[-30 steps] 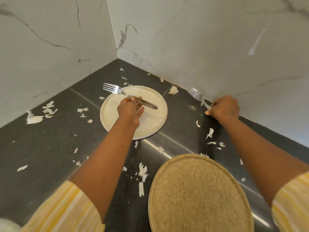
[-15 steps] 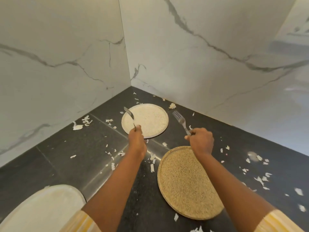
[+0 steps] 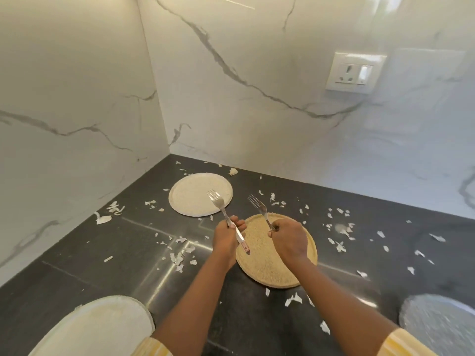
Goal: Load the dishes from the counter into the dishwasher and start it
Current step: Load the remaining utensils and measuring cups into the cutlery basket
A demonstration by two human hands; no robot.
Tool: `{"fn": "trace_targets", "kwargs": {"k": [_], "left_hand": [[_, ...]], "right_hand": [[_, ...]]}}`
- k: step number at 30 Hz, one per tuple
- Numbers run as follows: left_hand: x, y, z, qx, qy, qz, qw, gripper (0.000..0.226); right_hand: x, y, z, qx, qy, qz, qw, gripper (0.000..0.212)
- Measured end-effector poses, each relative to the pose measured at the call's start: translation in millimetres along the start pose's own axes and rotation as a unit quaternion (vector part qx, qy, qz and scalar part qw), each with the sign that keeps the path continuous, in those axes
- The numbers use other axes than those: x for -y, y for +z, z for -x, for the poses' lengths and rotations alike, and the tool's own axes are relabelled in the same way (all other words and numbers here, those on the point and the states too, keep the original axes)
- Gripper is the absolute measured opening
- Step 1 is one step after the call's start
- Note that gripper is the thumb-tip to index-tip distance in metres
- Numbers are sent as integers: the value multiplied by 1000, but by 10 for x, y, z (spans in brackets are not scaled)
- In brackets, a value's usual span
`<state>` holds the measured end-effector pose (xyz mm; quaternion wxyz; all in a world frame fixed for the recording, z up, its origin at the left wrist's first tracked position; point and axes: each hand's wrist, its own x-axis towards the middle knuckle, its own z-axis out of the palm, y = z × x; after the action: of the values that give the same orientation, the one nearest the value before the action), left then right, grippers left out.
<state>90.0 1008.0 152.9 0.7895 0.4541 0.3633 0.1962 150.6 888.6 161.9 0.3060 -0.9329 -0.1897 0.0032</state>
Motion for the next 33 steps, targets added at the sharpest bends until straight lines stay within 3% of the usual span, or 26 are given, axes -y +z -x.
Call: {"fn": "trace_targets", "kwargs": {"k": [8,12,20,25,29,33], "left_hand": [[413,119,501,114,-38,-30,992,37],[685,303,938,178,-33,-97,979,48],[1402,779,2048,232,-1,-184,955,45],[2204,1036,3002,309,41,-250,917,44],[2927,1180,3708,333,22,-304,892,43],[3522,1328,4316,361,56,-415,833,38]], "right_hand": [[-392,-185,869,-46,65,44,996,13],[-725,-476,1265,-76,103,65,990,14],[-1553,-1073,2242,-137,161,53,976,16],[-2306,-1384,3188,-140,217,37,965,16],[-2904,-1639,4002,-130,286,27,949,14],[-3412,-1842,4678,-137,367,25,920,16]]}}
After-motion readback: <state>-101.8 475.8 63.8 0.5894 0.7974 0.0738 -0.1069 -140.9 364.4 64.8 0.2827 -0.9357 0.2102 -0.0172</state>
